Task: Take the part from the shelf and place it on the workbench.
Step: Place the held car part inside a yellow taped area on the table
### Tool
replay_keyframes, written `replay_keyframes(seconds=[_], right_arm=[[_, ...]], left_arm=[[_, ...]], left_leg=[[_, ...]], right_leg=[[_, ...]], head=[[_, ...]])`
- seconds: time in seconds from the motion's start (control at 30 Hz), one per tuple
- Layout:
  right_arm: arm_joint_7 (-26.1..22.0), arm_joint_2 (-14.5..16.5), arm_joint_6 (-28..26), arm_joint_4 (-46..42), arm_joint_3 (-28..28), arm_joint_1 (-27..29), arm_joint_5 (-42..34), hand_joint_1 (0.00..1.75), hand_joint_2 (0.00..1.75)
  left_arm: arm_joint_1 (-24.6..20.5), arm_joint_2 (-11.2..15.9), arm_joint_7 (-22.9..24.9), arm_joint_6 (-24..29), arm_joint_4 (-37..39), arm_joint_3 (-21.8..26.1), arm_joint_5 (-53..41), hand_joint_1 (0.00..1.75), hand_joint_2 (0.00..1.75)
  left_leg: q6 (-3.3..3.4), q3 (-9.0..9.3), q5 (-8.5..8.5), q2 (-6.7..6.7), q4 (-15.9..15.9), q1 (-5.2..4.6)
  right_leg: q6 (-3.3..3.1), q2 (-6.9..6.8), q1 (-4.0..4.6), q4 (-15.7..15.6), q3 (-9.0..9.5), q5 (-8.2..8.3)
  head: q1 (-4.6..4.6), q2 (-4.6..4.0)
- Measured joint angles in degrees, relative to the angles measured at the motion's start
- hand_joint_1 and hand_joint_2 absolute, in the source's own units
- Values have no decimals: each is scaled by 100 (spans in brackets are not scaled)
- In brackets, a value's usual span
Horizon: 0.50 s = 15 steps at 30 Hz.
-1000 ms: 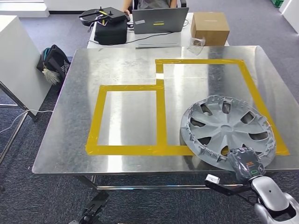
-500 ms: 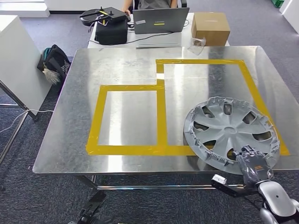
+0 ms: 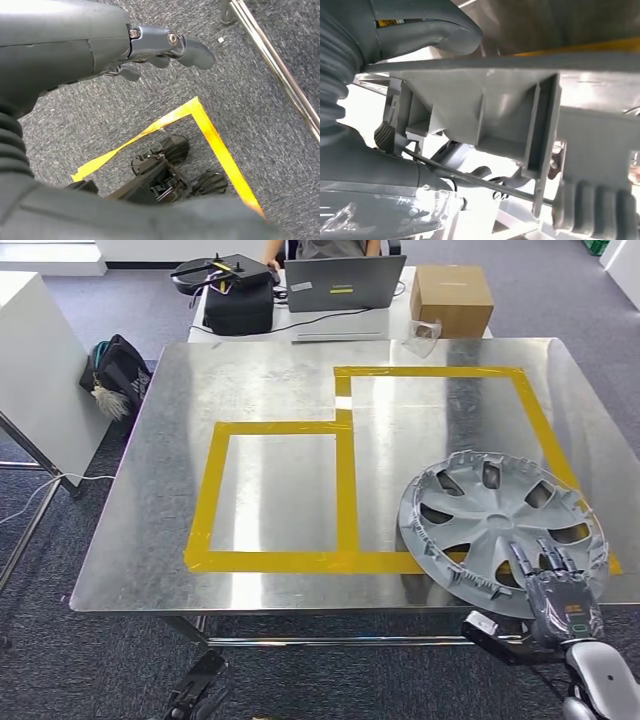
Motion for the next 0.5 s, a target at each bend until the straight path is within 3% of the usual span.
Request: replay_keyframes(seconds=[0.27, 0.3, 0.4, 0.43, 0.5], right_arm=[[0, 0, 0, 0, -1, 0, 0, 175, 175], [269, -662, 679, 908, -131, -428, -877, 175, 175], [1101, -2537, 2714, 3616, -648, -1708, -3709, 44, 44], [1132, -2478, 2707, 3606, -722, -1707, -3814, 0, 0], [1224, -2380, 2669, 3596, -865, -1709, -3955, 0, 0]], left_arm=[[-1, 0, 0, 0, 0, 0, 0, 0, 175], [-6, 26, 63, -44, -1, -185, 89, 0, 175], [-4, 104, 227, -167, -4, -739, 375, 0, 44], [4, 105, 216, -159, -4, -738, 390, 0, 0], [18, 105, 207, -132, -4, -734, 414, 0, 0]], left_leg=[[4, 11, 1, -1, 0, 1], [18, 220, -82, 16, -65, -17], [55, 836, -333, 66, -259, -72], [55, 836, -333, 66, -259, -72], [55, 837, -333, 66, -259, -73]], right_leg=[[3, 0, 0, -1, 7, -8], [-2, -27, -3, -36, -131, 142], [-18, -108, -10, -138, -553, 601], [-18, -108, -10, -138, -553, 601], [-18, -109, -10, -138, -552, 601]], head=[[0, 0], [-17, 0], [-69, 0], [-69, 0], [-69, 0]])
